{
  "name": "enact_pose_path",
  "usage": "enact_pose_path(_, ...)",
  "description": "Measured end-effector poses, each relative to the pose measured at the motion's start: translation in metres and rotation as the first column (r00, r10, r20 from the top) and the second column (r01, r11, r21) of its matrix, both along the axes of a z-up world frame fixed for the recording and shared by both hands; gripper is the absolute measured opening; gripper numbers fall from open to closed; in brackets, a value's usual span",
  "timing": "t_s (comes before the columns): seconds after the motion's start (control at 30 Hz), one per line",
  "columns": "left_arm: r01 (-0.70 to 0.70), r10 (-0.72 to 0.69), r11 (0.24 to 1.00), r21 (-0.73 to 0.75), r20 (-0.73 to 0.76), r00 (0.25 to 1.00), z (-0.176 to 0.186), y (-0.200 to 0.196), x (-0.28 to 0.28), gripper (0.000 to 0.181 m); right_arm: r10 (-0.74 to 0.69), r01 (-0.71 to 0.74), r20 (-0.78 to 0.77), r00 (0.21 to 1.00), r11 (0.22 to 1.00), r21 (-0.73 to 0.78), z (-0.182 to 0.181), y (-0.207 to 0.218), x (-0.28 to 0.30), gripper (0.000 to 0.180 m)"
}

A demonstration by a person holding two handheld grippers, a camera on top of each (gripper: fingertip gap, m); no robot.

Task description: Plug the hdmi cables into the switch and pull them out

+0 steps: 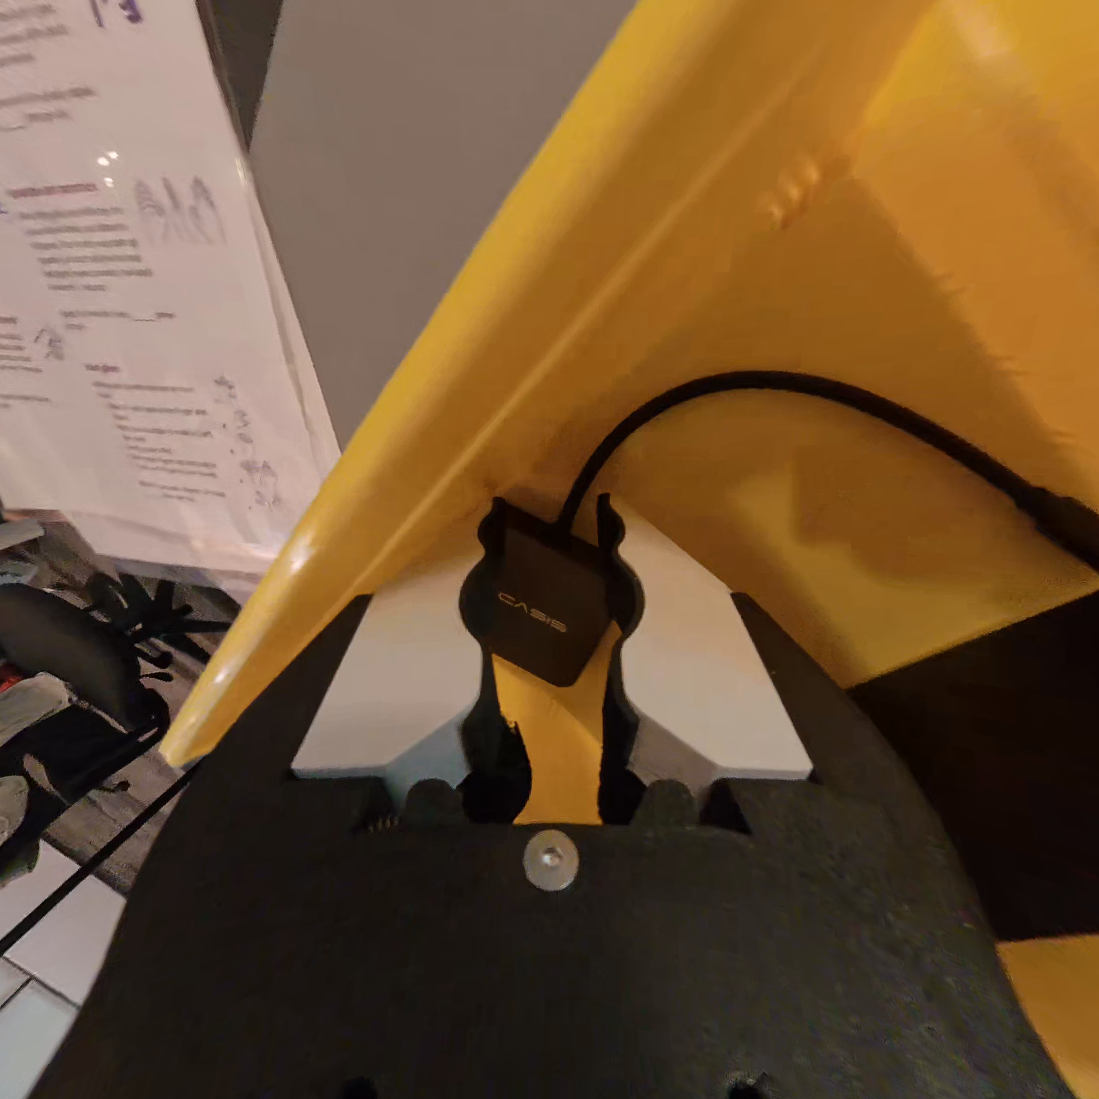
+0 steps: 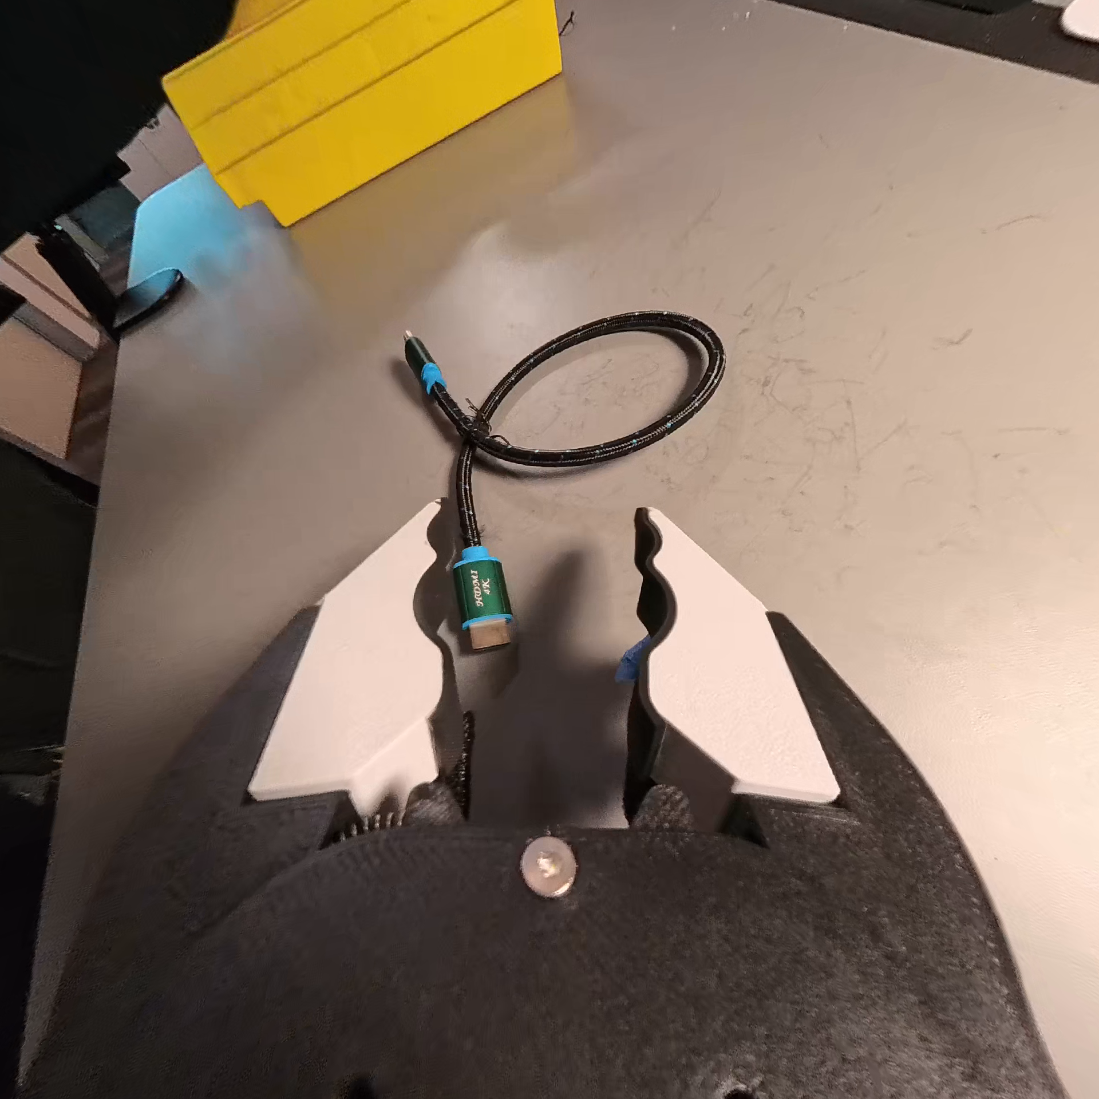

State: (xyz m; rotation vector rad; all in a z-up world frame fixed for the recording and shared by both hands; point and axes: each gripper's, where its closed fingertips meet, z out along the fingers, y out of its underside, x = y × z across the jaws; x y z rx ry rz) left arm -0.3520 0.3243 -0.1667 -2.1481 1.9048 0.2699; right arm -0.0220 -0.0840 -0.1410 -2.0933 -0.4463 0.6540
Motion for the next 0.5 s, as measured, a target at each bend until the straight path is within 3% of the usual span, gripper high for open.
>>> enact_pose_path(0.2, 0.022, -0.022, 0.998, -0.054, -0.009, 1.0, -0.008, -0.001, 0.004, 0.008, 0.03, -0.033, -0.057, 0.998, 0.998, -0.051, -0.002, -0.001, -0.003, 0.061)
enact_pose_path(0.33, 0.007, -0.008, 0.999, -0.045, -0.032, 0.999, -0.007, -0.003, 0.001, 0.007, 0.044, -0.046, -0.049, 0.998, 0.998, -0.041, -0.002, -0.003, -0.005, 0.061)
enact_pose_path(0.5, 0.02, -0.015, 0.992, 0.127, -0.04, 0.999, 0.027, 0.003, -0.001, 0.004, 0.054, -0.054, -0.014, 0.998, 0.998, -0.035, -0.004, -0.008, -0.006, 0.061)
